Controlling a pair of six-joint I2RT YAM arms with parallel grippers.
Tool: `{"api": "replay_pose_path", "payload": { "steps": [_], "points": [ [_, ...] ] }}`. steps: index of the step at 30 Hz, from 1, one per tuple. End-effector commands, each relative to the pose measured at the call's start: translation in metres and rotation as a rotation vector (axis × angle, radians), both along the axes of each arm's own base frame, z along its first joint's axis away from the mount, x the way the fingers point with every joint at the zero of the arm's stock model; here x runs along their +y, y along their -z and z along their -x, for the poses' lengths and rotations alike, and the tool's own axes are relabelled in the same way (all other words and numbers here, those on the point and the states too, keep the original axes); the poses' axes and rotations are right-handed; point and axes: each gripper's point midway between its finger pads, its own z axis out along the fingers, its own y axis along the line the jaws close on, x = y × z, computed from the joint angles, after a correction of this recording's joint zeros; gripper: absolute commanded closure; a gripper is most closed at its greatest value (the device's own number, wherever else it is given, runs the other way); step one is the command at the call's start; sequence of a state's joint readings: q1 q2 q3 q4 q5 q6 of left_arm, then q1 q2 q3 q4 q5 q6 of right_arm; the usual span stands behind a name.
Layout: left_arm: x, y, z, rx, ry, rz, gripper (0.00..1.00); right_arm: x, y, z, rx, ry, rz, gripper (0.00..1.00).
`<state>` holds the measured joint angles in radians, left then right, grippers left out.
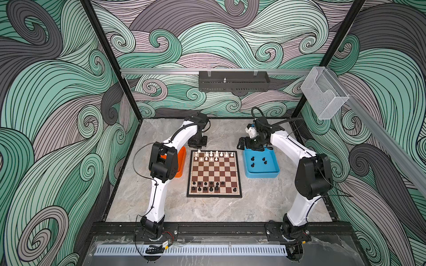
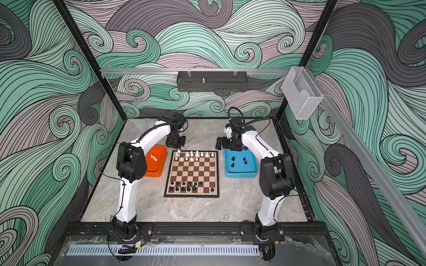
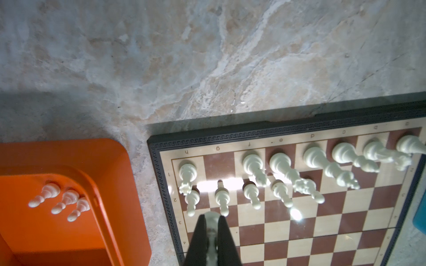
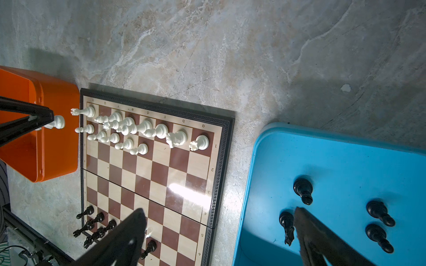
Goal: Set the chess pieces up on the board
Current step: 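Lift the white pawn and carry it over the board's white pawn row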
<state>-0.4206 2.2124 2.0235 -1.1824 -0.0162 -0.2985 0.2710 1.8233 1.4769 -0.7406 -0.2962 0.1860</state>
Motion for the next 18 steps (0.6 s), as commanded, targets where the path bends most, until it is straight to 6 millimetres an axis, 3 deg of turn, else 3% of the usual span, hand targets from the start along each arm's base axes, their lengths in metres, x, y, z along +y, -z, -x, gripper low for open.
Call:
{"api": "replay_pose_path", "payload": {
  "steps": [1,18],
  "points": [
    [-0.008,0.009,0.001,0.033,0.004,0.005,1.0,-0.005,-0.008,0.002,-0.019,-0.002,-0.001,0.0],
    [-0.013,0.03,-0.008,0.032,-0.019,0.007,1.0,-0.008,-0.006,0.002,-0.014,0.006,-0.012,0.0]
  ]
}}
